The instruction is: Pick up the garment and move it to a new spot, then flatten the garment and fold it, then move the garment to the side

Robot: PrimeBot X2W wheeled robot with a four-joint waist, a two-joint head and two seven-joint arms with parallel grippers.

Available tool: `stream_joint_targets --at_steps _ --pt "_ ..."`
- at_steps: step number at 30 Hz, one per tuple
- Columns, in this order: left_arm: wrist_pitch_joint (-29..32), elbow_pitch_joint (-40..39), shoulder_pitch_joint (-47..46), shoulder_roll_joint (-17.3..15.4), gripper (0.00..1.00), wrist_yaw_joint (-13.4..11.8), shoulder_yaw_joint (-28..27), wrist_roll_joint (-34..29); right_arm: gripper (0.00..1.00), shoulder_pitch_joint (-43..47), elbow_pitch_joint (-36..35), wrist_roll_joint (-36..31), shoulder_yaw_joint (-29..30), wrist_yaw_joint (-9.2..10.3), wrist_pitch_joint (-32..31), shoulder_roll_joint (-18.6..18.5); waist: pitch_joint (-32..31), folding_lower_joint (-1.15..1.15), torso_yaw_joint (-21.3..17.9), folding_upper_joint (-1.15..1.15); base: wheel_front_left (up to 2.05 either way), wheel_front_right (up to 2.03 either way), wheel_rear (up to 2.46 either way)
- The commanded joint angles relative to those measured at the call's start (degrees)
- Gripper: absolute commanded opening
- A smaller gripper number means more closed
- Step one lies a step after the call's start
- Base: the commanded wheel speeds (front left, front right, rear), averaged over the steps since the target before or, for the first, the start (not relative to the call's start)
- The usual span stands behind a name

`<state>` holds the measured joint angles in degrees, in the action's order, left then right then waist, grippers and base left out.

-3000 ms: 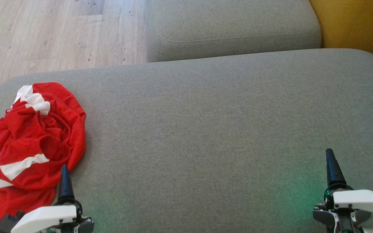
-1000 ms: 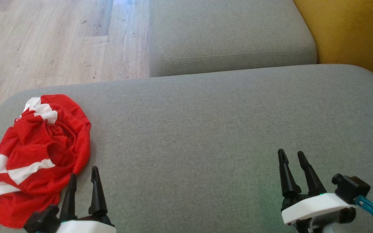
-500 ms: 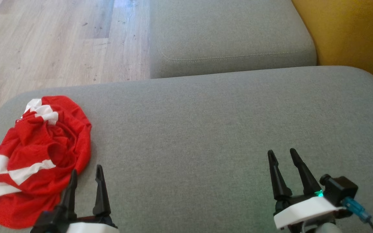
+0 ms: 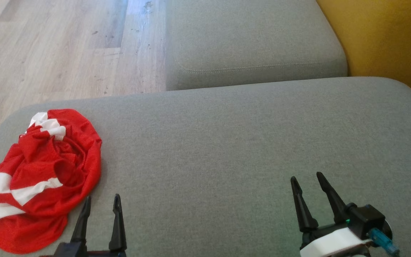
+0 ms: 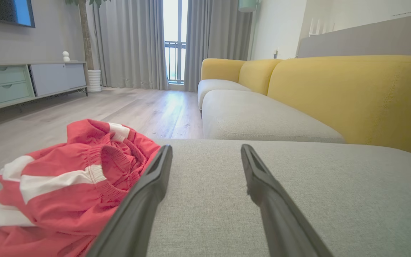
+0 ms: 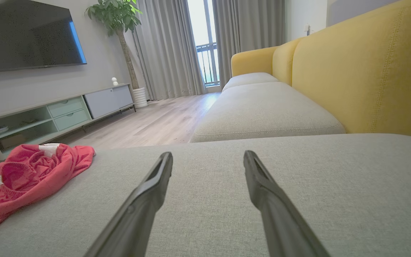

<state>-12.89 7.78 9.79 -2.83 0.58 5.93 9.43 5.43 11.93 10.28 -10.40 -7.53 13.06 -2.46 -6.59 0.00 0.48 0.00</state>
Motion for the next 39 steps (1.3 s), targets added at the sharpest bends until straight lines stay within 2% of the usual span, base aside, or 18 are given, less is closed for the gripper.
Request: stream_joint_targets --at_steps 1,7,28,33,39 --pt "-1.2 -1.69 -2.0 -0.24 1.0 0.07 -1.36 -2.1 1.0 -1.78 -1.44 -2.03 -1.01 0.04 1.03 -0.41 -0.13 0.0 -0.08 0.0 0.0 0.0 0.0" --pt "-2.11 -2.16 -1.74 -0.18 1.0 -0.15 -1.6 -5.84 1.0 -1.36 -0.24 -4.83 -0.15 0.04 1.94 -0.42 -0.5 0.0 -0.3 0.0 0.0 0.0 0.0" --pt "-2.11 -0.23 -1.98 -0.07 1.0 -0.22 -2.25 -6.29 1.0 -1.19 0.69 -4.42 0.13 0.04 1.94 -0.42 -0.35 0.0 0.04 0.0 0.0 0.0 0.0" --pt "-2.11 0.65 -2.57 -0.07 1.0 -1.19 -2.66 -7.32 1.0 -0.68 0.59 -4.13 0.33 0.04 1.94 -0.42 0.11 0.0 2.69 0.0 0.0 0.0 0.0" --pt "-2.11 1.28 -2.93 -0.42 1.0 -1.41 -3.33 -7.74 1.0 -0.28 0.42 -3.61 0.2 0.04 1.94 -0.42 0.53 0.0 8.11 0.0 0.0 0.0 0.0"
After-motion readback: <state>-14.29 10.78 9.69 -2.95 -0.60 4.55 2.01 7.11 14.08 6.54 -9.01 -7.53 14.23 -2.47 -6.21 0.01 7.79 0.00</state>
